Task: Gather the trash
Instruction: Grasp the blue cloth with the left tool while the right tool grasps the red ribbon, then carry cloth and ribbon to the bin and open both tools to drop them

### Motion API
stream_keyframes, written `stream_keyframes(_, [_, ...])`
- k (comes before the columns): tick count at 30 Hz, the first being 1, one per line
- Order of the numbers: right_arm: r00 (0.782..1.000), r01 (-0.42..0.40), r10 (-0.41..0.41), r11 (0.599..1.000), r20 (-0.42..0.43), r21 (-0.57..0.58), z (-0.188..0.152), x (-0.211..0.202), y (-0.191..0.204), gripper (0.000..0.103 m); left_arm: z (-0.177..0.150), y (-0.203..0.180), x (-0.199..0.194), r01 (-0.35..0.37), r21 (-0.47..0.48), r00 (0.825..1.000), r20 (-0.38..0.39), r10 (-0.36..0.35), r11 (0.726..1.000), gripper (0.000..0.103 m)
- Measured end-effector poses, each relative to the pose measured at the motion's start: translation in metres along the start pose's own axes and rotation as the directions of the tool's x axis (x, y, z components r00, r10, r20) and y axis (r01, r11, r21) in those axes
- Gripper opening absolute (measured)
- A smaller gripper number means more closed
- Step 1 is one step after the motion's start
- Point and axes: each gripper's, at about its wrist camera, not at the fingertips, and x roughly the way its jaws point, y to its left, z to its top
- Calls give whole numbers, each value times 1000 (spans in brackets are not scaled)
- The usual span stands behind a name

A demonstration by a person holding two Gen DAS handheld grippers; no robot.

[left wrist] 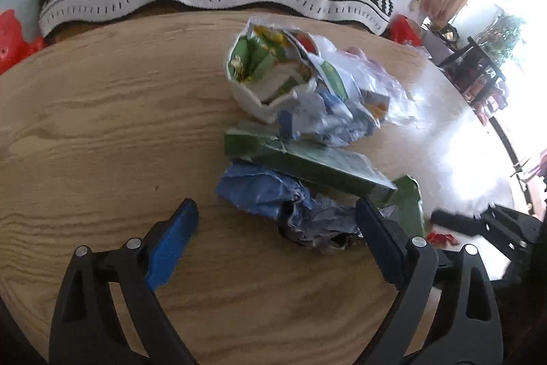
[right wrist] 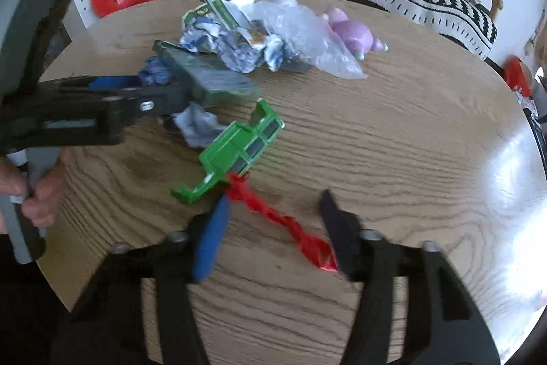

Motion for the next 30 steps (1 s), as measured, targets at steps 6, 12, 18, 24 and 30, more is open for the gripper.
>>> stream_keyframes(6, [999, -34, 34, 999, -6, -18, -4, -5, 5, 11, -2, -10, 1, 7, 34, 999, 38, -8, 999, 69])
stream_keyframes(12, [999, -51, 51, 999, -3, -8, -12, -13, 16, 9, 0, -7, -10, 65, -22, 998, 3, -65, 998, 37])
stream_keyframes(18, [996, -76, 73, 996, 58, 47, -11, -39, 6, 9, -2, 2, -49, 32, -15, 999, 16, -32, 999, 35])
stream_keyframes(24, [992, -92, 82, 991, 101, 98, -14, -61, -4, 9, -3, 4, -74, -6, 2, 998, 65, 6, 1000, 35])
stream_keyframes(30, [992, -79, 62, 985, 109, 156, -22, -72, -23, 9, -1, -14, -78, 15, 23, 997, 71, -16, 1000, 36])
